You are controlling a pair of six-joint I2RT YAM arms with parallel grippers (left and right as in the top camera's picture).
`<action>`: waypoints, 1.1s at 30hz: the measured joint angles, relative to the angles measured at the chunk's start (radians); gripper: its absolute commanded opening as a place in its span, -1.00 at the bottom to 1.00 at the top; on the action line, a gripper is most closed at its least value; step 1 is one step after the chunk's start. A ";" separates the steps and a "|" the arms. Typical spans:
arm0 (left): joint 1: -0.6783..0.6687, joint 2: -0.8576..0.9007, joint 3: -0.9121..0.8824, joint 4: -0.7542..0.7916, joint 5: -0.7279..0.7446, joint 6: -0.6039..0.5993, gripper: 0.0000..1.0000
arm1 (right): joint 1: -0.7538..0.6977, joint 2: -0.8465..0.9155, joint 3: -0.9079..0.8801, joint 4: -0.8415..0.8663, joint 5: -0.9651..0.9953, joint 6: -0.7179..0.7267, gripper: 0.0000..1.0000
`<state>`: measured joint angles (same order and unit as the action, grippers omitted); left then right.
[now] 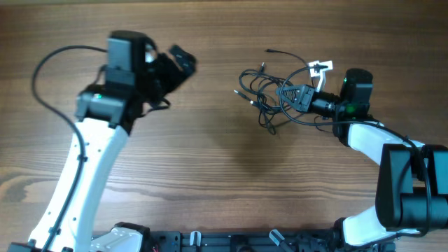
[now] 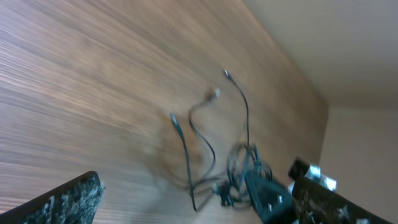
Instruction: Untangle cables
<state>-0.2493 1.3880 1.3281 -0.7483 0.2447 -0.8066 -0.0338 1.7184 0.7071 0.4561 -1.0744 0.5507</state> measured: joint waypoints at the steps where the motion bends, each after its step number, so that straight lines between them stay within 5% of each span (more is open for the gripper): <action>1: -0.039 0.010 0.000 0.008 0.000 0.000 0.99 | 0.000 0.000 0.000 -0.002 0.001 0.001 -0.92; 4: -0.156 0.079 0.000 0.069 -0.004 -0.004 0.54 | 0.000 0.000 0.000 -0.003 0.002 0.006 -0.91; 12: -0.301 0.293 0.000 0.167 -0.013 -0.129 0.54 | 0.000 0.000 0.000 -0.004 0.001 0.024 -0.92; 17: -0.305 0.350 0.000 0.185 -0.020 -0.228 0.26 | 0.005 0.000 0.000 -0.004 -0.005 0.024 -0.91; 19: -0.306 0.366 0.000 0.200 -0.023 -0.256 -0.16 | 0.020 0.000 0.000 -0.004 -0.005 0.024 -0.91; 21: -0.307 0.378 0.000 0.207 -0.027 -0.285 -0.85 | 0.045 0.000 0.000 -0.004 -0.006 0.024 -0.91; 22: -0.307 0.381 0.000 0.208 -0.029 -0.297 -0.92 | 0.057 0.000 0.000 -0.004 -0.006 0.024 -0.91; 28: -0.296 0.383 0.000 0.192 -0.015 -0.315 -0.92 | 0.090 0.000 0.000 -0.044 -0.005 0.010 -0.91; 33: -0.175 0.331 0.000 0.179 0.162 -0.337 -0.92 | 0.109 -0.043 0.005 -0.343 0.104 -0.111 -0.91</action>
<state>-0.4248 1.7187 1.3277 -0.5694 0.4065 -1.1439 0.0750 1.6752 0.7116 0.1127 -0.9707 0.4393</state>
